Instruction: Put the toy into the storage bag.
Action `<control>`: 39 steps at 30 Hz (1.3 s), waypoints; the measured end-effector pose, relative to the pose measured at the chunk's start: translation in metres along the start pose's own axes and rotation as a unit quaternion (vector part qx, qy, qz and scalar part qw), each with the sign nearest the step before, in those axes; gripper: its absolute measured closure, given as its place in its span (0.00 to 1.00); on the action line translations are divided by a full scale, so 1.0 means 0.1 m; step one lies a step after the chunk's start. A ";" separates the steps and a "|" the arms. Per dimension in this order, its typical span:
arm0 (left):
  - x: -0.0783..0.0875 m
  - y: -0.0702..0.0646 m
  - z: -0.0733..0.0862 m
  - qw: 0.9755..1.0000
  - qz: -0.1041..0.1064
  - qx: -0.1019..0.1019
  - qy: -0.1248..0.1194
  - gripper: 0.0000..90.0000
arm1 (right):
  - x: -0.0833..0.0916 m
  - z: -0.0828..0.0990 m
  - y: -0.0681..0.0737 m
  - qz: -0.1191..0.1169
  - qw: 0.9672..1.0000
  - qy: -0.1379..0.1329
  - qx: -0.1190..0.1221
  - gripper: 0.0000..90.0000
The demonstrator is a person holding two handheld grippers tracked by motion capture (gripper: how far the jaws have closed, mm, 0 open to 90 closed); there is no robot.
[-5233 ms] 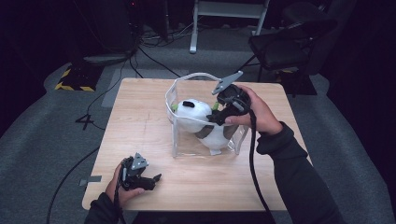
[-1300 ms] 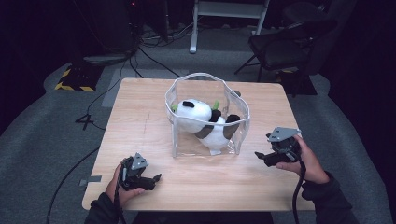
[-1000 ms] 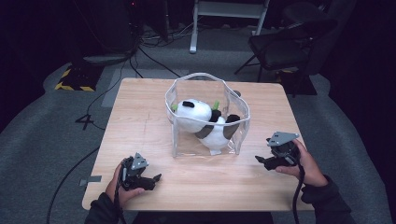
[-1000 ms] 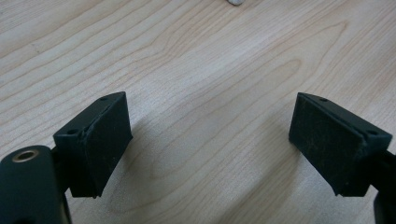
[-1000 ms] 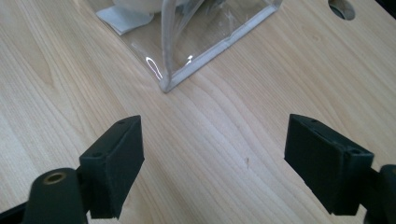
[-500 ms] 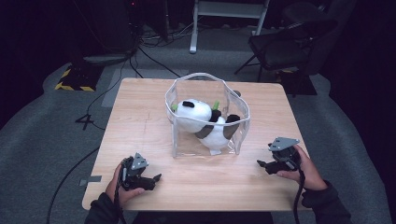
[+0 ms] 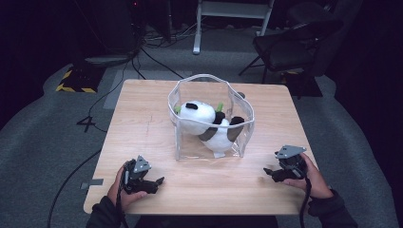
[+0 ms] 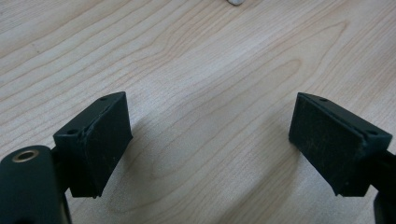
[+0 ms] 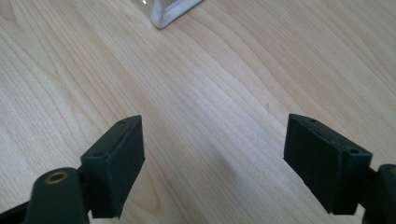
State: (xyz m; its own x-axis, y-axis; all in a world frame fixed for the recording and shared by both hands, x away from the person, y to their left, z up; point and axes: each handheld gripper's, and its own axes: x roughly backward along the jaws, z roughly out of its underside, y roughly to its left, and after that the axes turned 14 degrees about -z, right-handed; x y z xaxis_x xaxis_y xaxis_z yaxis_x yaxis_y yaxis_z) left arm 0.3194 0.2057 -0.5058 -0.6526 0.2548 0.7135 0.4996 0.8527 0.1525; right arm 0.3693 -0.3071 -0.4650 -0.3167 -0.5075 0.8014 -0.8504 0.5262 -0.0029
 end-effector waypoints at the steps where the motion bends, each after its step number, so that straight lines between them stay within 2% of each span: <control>1: 0.00 0.00 0.00 1.000 0.000 0.000 0.000 0.15 | 0.00 0.01 0.00 0.000 1.000 -0.002 -0.004 0.23; 5: 0.00 0.00 0.00 1.000 0.000 0.000 0.000 0.15 | -0.01 0.07 0.00 -0.010 1.000 -0.008 -0.009 0.23; 8: 0.00 0.00 0.00 1.000 0.000 -0.001 0.000 0.15 | -0.02 0.13 0.00 -0.009 1.000 -0.008 -0.013 0.23; 11: 0.00 0.00 0.00 1.000 0.000 0.000 0.000 0.15 | -0.04 0.18 -0.01 -0.006 1.000 -0.010 -0.024 0.24; 17: 0.00 0.00 0.00 1.000 0.001 0.000 0.000 0.15 | -0.05 0.31 -0.02 -0.017 0.999 -0.017 -0.041 0.24; 21: 0.00 0.00 0.00 1.000 0.000 -0.002 0.001 0.14 | -0.04 0.41 -0.03 -0.033 0.997 -0.039 -0.054 0.24; 24: 0.00 0.00 0.00 1.000 0.000 -0.002 0.001 0.14 | -0.03 0.50 -0.04 -0.047 0.994 -0.062 -0.075 0.23; 30: -0.01 0.01 -0.01 1.000 0.000 -0.005 0.001 0.14 | -0.01 0.64 -0.02 -0.036 0.991 -0.105 -0.078 0.22; 39: -0.01 0.00 -0.01 1.000 0.001 -0.004 0.001 0.14 | -0.01 0.65 -0.01 -0.031 0.990 -0.107 -0.083 0.21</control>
State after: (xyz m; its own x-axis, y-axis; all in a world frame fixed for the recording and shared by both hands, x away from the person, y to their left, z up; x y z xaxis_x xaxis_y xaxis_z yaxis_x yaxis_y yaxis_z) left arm 0.3210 0.2051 -0.5056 -0.6503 0.2556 0.7154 0.5060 0.8481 0.1570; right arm 0.3430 -0.3517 -0.5051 -0.3637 -0.6657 0.6516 -0.7952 0.5862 0.1551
